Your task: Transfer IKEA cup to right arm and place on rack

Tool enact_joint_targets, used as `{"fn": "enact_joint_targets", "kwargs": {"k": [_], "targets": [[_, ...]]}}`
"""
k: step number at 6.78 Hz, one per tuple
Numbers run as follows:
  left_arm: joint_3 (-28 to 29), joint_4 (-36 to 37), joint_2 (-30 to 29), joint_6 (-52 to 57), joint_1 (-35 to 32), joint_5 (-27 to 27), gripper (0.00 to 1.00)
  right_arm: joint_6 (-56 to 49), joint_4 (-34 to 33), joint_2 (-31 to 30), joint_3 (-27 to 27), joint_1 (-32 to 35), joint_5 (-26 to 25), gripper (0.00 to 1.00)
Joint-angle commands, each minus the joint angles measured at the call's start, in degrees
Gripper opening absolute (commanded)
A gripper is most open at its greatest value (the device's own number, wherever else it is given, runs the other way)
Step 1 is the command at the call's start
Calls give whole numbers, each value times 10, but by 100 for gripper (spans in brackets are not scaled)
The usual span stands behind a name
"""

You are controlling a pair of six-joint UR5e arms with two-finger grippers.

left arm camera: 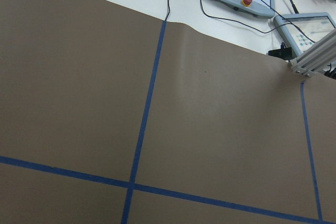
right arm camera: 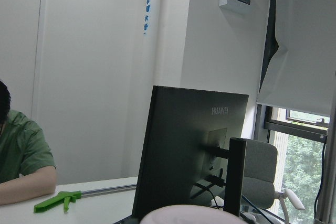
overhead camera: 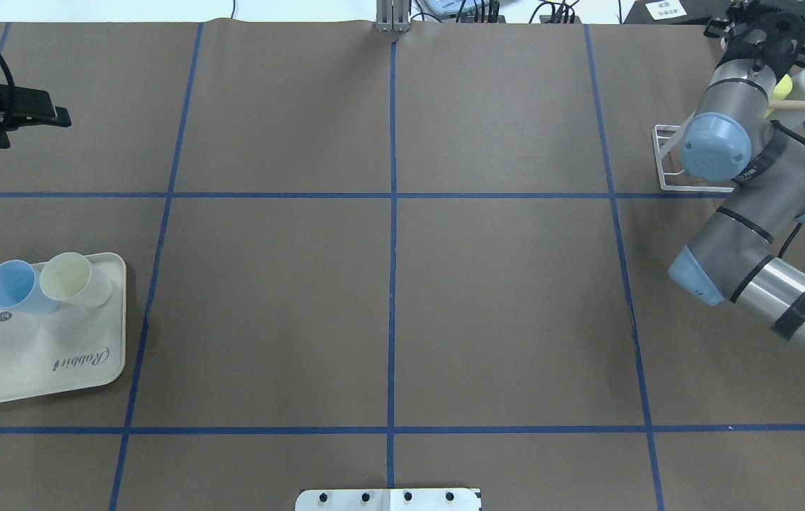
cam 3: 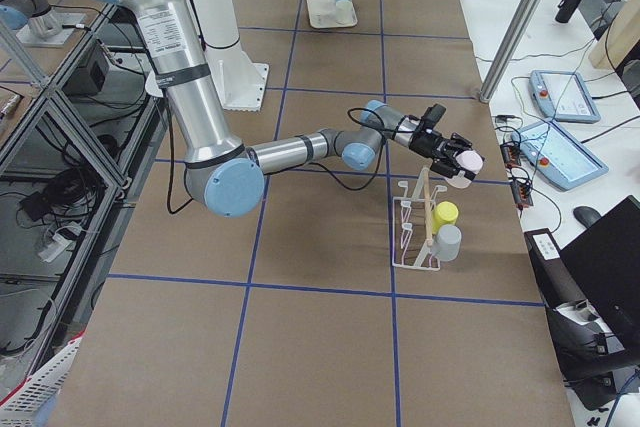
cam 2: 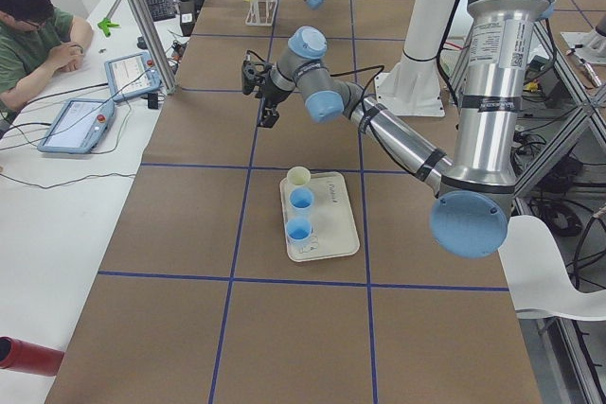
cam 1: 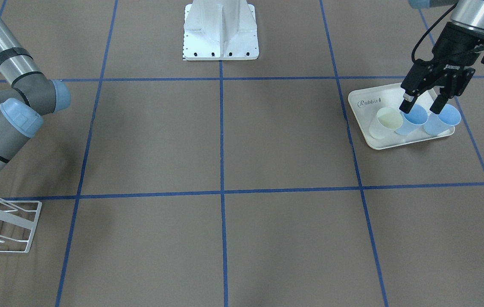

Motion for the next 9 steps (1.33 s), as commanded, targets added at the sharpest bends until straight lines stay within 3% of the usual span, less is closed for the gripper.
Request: {"fn": "enact_joint_targets", "kwargs": {"k": [1, 9], "targets": [[2, 1, 4, 8, -12, -12, 100, -4, 0, 1, -7, -15, -1, 0], [-1, 1, 4, 4, -12, -28, 100, -3, 1, -7, -33, -27, 3, 0]]}}
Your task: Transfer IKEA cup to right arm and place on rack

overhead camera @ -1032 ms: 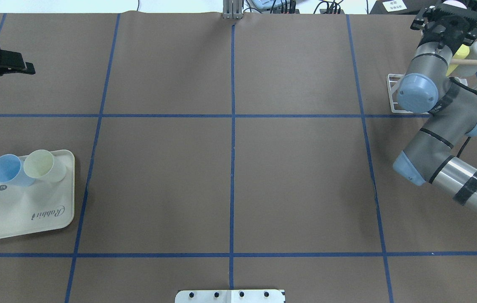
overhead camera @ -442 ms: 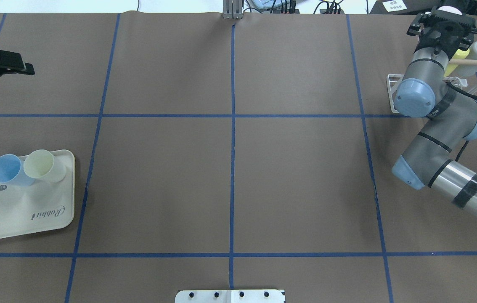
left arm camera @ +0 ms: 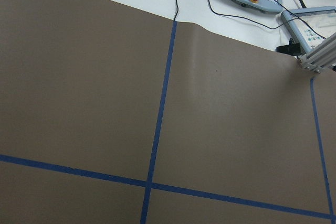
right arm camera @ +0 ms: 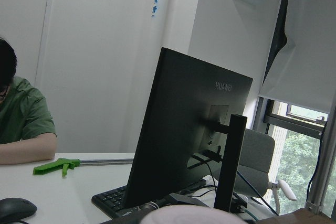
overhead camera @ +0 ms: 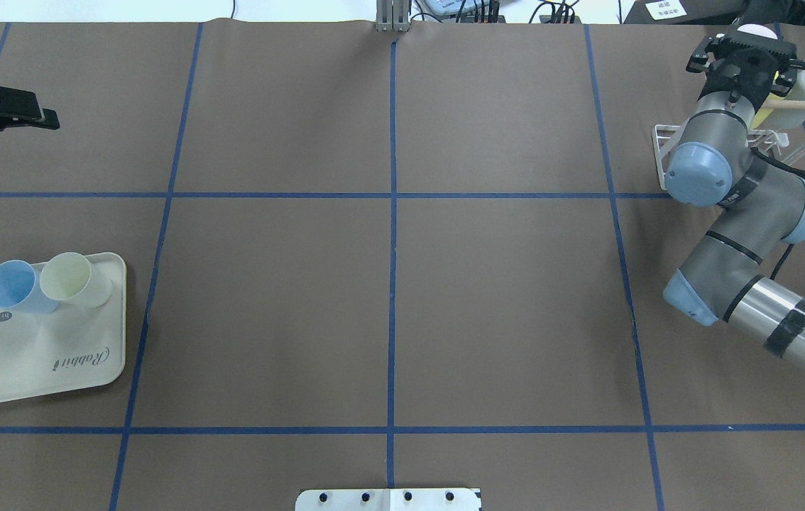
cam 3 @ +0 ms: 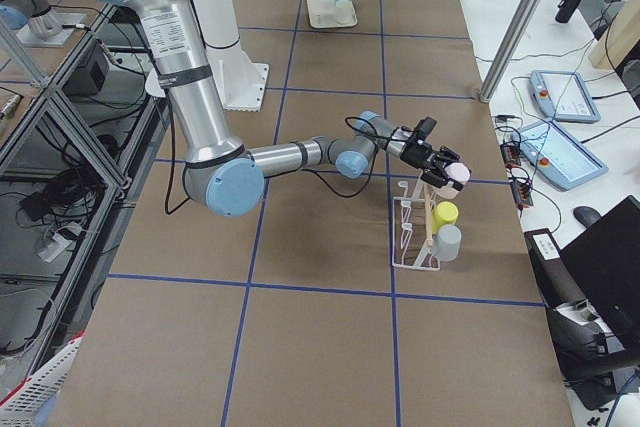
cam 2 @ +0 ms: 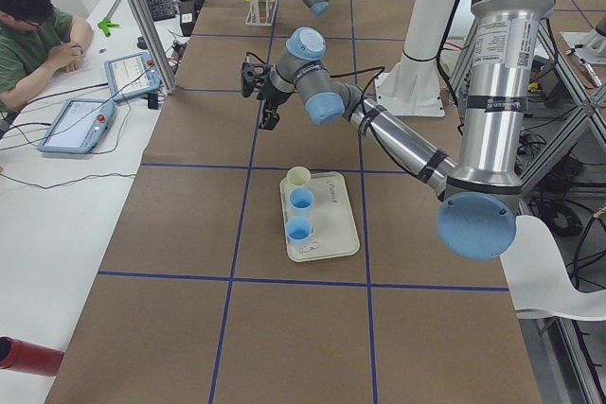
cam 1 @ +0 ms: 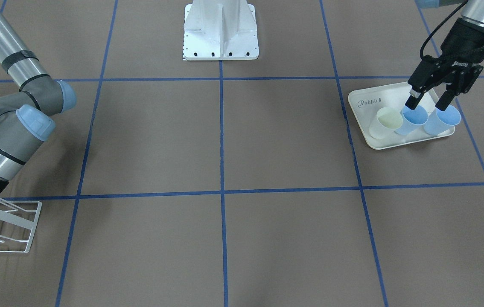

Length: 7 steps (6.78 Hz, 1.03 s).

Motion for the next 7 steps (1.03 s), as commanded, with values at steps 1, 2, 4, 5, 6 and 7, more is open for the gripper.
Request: {"fn": "enact_joint_targets", "kwargs": {"k": [1, 2, 4, 5, 6, 7], "targets": [[-1, 0, 0, -3, 0, 0, 100, 0, -1, 2, -5, -2, 3, 0], [-1, 0, 0, -3, 0, 0, 100, 1, -1, 4, -6, -3, 3, 36], [-2, 0, 1, -3, 0, -1, 100, -3, 1, 2, -1, -4, 4, 100], [-2, -1, 7, -3, 0, -2, 100, -21, 2, 2, 5, -3, 4, 100], [-3, -1, 8, -3, 0, -2, 100, -22, 2, 2, 11, -2, 5, 100], [-3, -1, 8, -2, 0, -2, 100, -38, 29, 2, 29, 5, 21, 100]]}}
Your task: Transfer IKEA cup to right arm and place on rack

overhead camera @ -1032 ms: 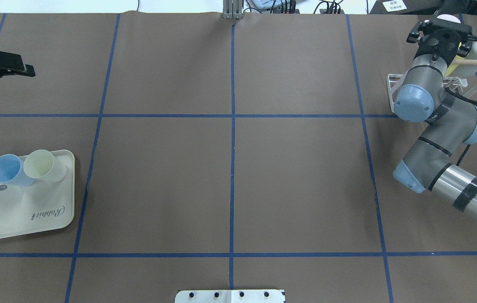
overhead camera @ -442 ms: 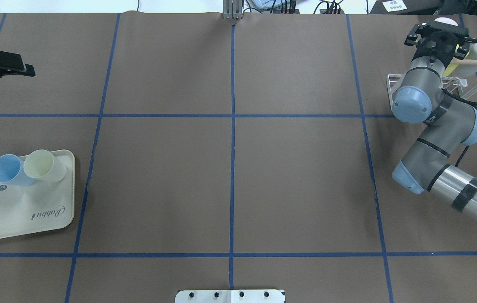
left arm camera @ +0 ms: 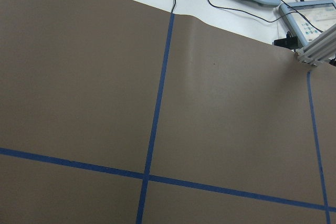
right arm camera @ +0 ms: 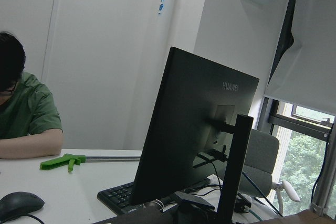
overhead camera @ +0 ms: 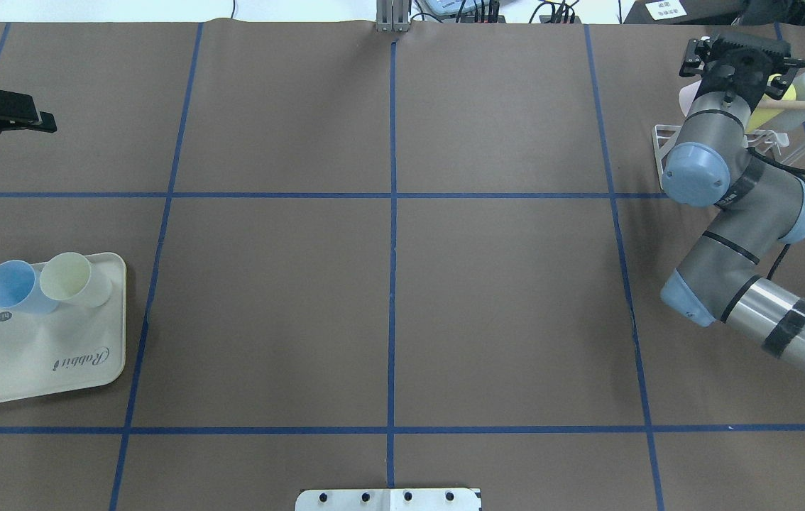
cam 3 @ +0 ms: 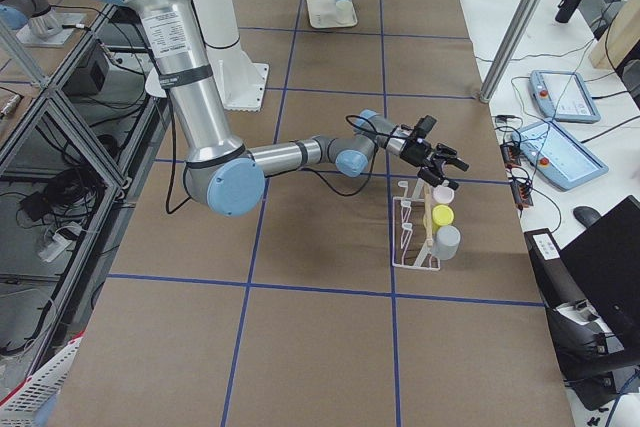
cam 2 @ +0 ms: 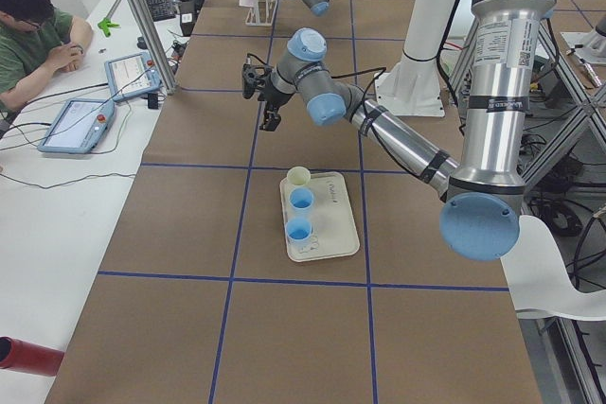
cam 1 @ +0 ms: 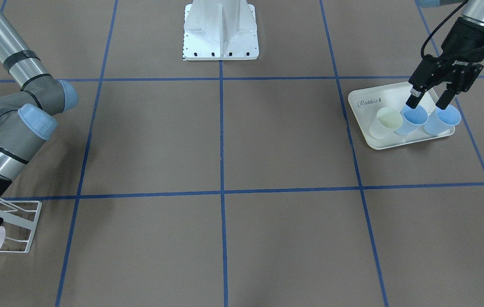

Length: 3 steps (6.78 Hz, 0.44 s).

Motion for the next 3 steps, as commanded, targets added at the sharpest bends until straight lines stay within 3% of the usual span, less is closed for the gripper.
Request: {"fn": "enact_joint_targets", "kwargs": {"k": [1, 3], "targets": [[1, 1, 2, 2, -4, -15, 100, -54, 48, -3, 53, 22, 32, 100], [7, 2, 19, 26, -35, -51, 100, -63, 43, -14, 152, 48, 78, 100]]}}
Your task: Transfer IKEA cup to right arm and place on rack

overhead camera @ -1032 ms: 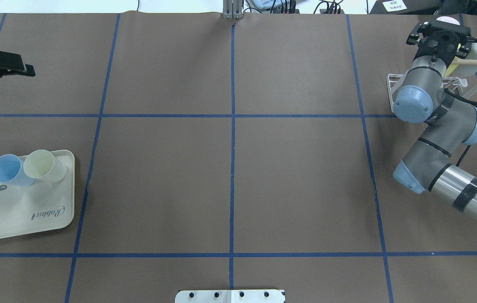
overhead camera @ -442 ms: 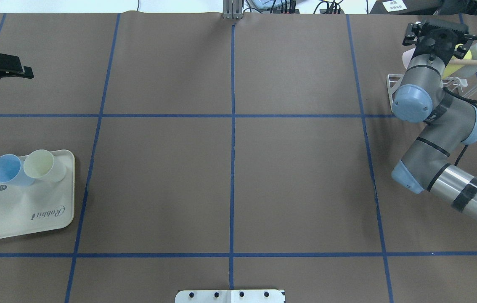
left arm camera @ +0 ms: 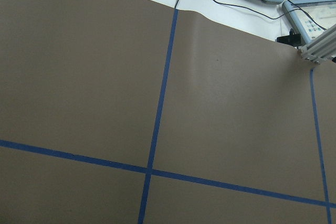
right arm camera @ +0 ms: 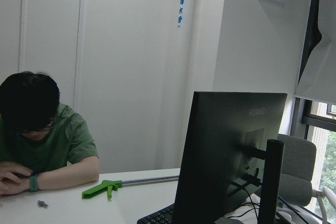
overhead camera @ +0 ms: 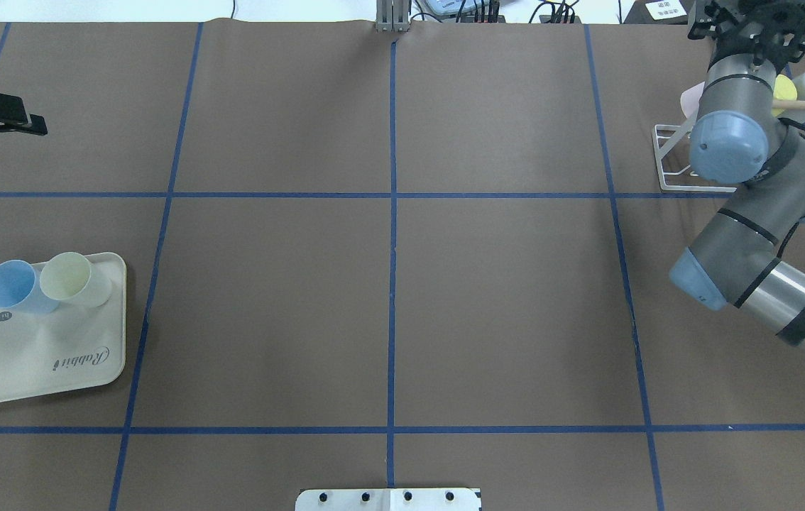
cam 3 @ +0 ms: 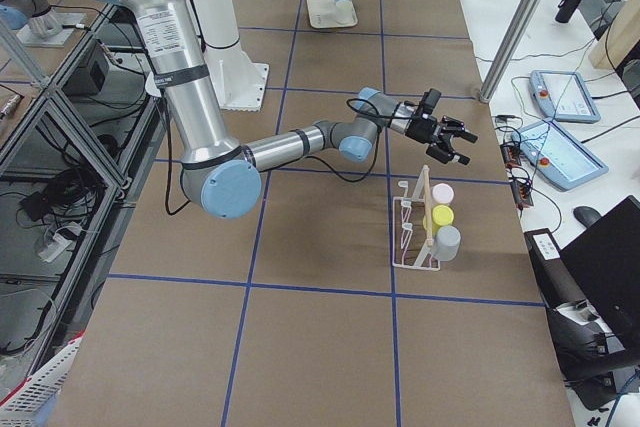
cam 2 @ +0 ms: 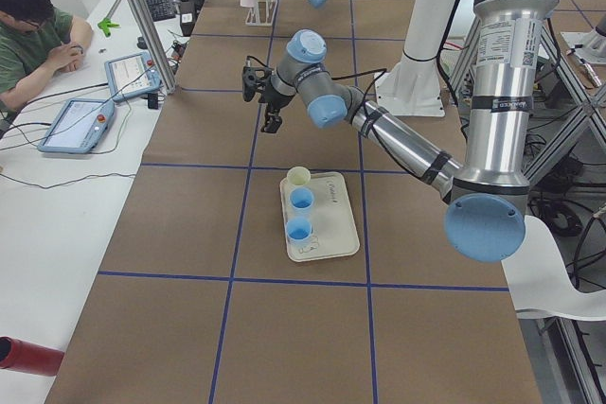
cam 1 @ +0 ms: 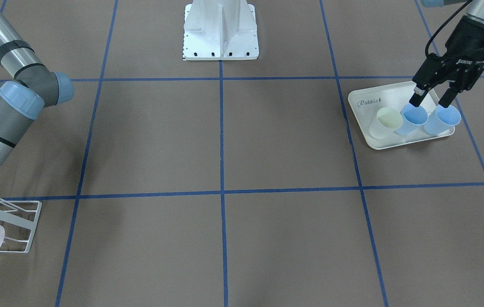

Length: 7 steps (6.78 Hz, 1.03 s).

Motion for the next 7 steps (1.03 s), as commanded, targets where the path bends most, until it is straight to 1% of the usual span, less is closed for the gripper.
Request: {"fn": "enact_joint_targets", "kwargs": {"k": [1, 2, 3, 4, 5, 6, 7], "targets": [[6, 27, 38, 86, -35, -38, 100, 0, 0, -8, 90, 14, 48, 100], [3, 93, 60, 176, -44, -42, 100, 7, 0, -25, 136, 12, 86, 100], [6, 148, 83, 263, -53, -44, 100, 48, 0, -43, 178, 13, 144, 100], [29, 168, 100, 350, -66, -45, 100, 99, -1, -47, 210, 11, 195, 100], [66, 167, 105, 401, -77, -53, 100, 181, -22, -42, 243, 6, 263, 100], [100, 157, 117, 441, -87, -88, 100, 229, -60, -36, 285, 0, 321, 100], [123, 150, 119, 450, -88, -104, 100, 275, -60, -23, 292, -3, 374, 100]]}}
